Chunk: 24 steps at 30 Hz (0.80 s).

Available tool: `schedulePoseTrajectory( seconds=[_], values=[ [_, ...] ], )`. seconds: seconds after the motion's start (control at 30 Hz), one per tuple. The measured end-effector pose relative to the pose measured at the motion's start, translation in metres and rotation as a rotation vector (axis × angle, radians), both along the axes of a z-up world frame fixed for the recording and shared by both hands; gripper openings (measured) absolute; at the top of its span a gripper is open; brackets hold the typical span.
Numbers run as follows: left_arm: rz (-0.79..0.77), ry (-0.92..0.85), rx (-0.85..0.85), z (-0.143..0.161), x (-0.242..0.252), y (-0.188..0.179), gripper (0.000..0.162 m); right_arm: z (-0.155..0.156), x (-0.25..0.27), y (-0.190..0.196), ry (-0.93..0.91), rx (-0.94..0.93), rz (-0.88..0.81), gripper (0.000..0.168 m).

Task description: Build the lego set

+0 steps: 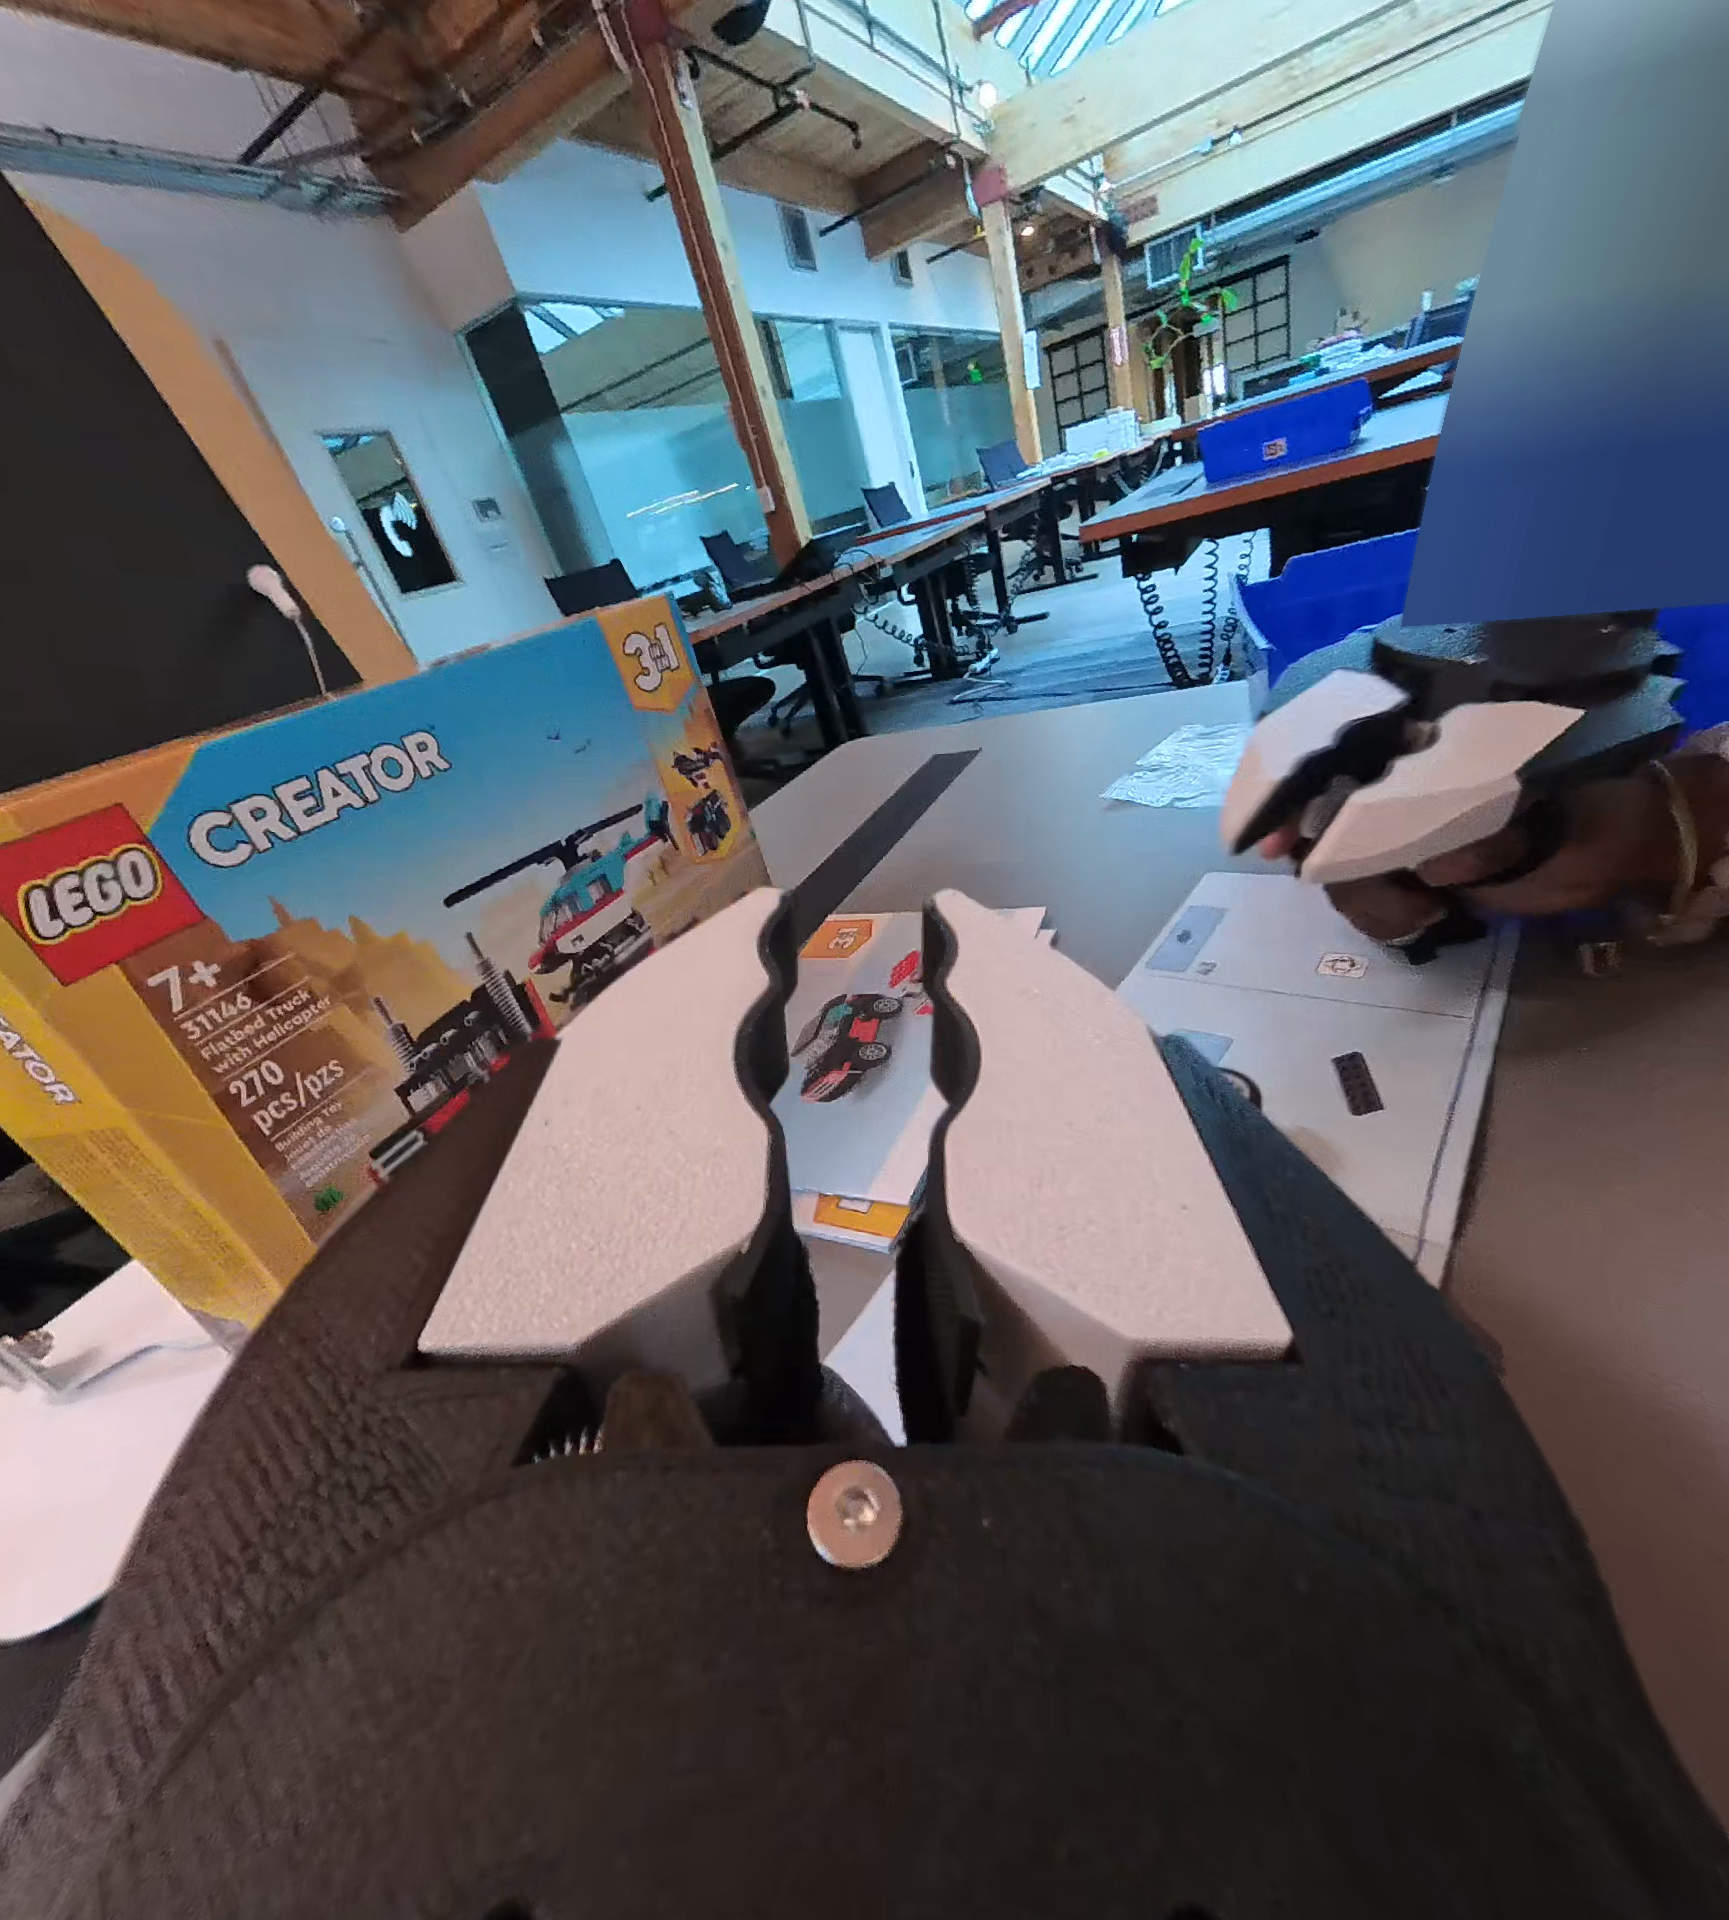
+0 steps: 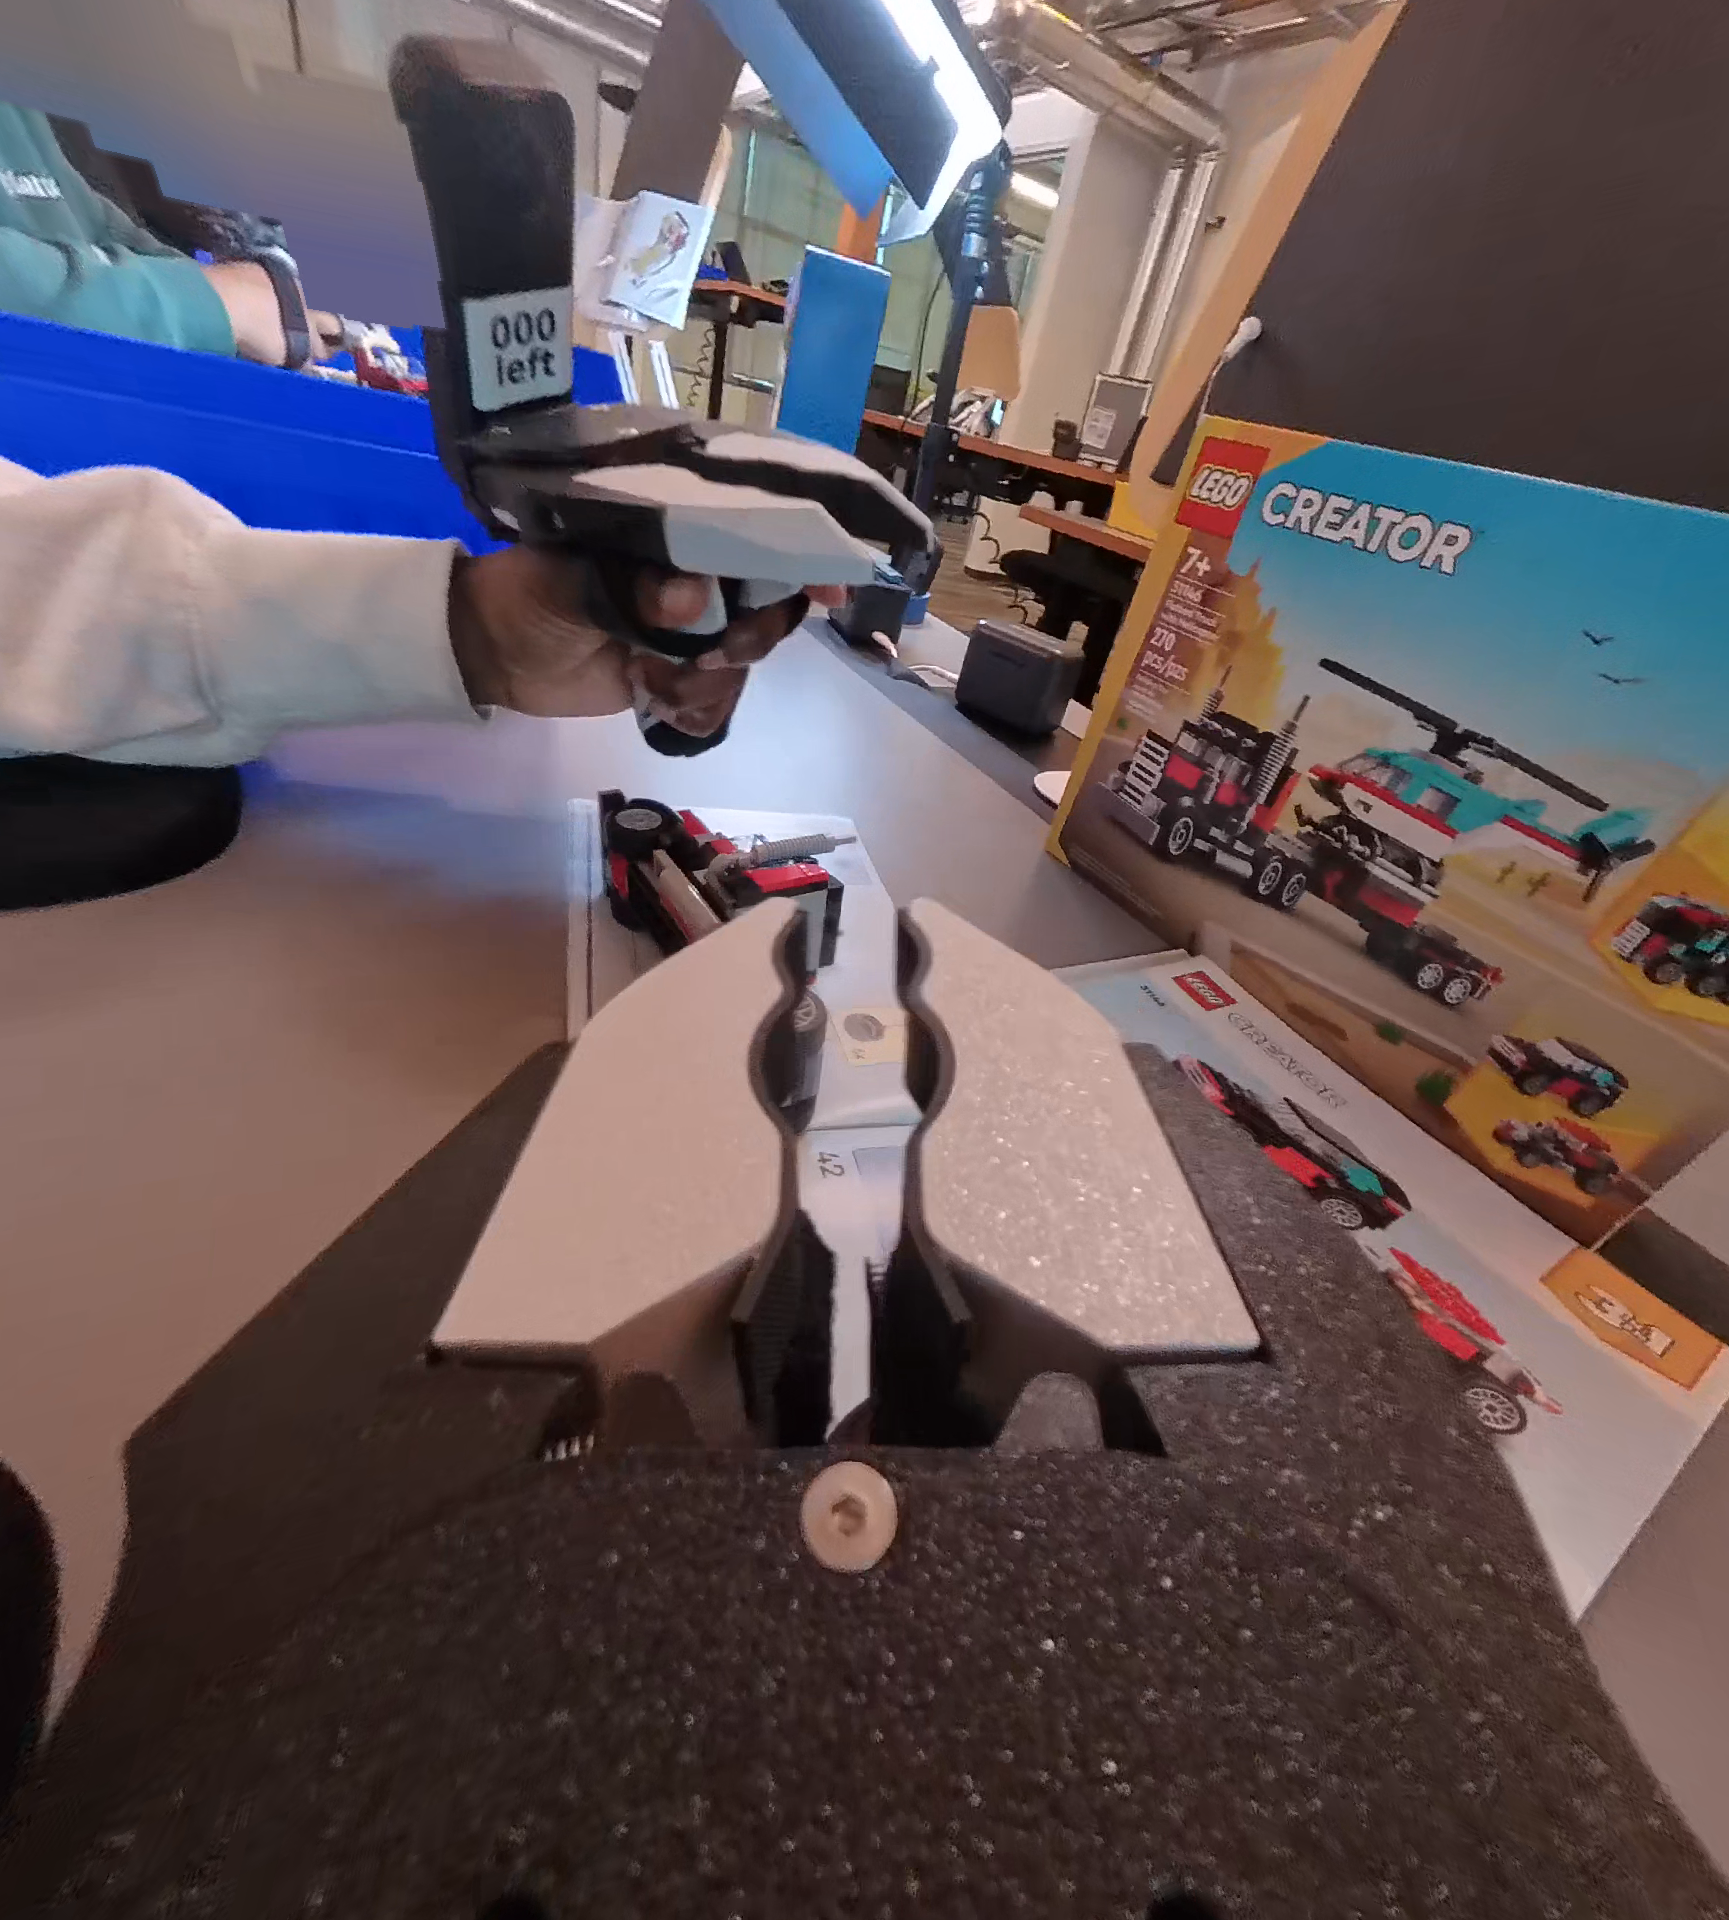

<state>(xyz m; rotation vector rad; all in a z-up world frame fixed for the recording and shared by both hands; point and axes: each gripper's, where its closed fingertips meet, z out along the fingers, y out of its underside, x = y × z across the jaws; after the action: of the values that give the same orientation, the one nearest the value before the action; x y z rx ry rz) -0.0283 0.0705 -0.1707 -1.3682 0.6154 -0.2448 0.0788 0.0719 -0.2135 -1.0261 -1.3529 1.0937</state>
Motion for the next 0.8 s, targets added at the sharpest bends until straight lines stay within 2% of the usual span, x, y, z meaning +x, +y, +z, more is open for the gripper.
schedulePoseTrajectory(
  seconds=[0.07,0.2,0.4,0.5,0.6,0.7,0.8],
  values=[
    [0.016,-0.002,-0.014,-0.004,0.000,0.003,0.022,0.001,0.002,-0.001,0.010,0.001,0.011,0.008],
    [0.006,0.014,-0.018,-0.012,0.002,0.004,0.020,0.001,0.005,-0.002,0.013,0.020,0.027,0.009],
    [0.054,0.093,-0.030,-0.022,-0.008,0.009,0.020,0.006,0.005,-0.002,0.038,-0.024,0.051,0.021],
    [0.057,0.119,-0.066,-0.022,-0.010,0.013,0.022,0.002,0.004,-0.001,-0.011,-0.044,0.071,0.035],
    [-0.022,0.035,-0.167,-0.011,-0.001,0.010,0.037,0.010,0.009,0.001,-0.007,-0.109,0.090,0.041],
    [-0.144,-0.108,-0.412,-0.008,0.016,-0.005,0.064,0.008,0.013,0.003,-0.051,-0.189,0.120,0.042],
    [-0.104,-0.059,-0.533,-0.026,0.023,-0.021,0.071,-0.006,0.008,0.001,-0.141,-0.240,0.132,0.039]
  ],
)
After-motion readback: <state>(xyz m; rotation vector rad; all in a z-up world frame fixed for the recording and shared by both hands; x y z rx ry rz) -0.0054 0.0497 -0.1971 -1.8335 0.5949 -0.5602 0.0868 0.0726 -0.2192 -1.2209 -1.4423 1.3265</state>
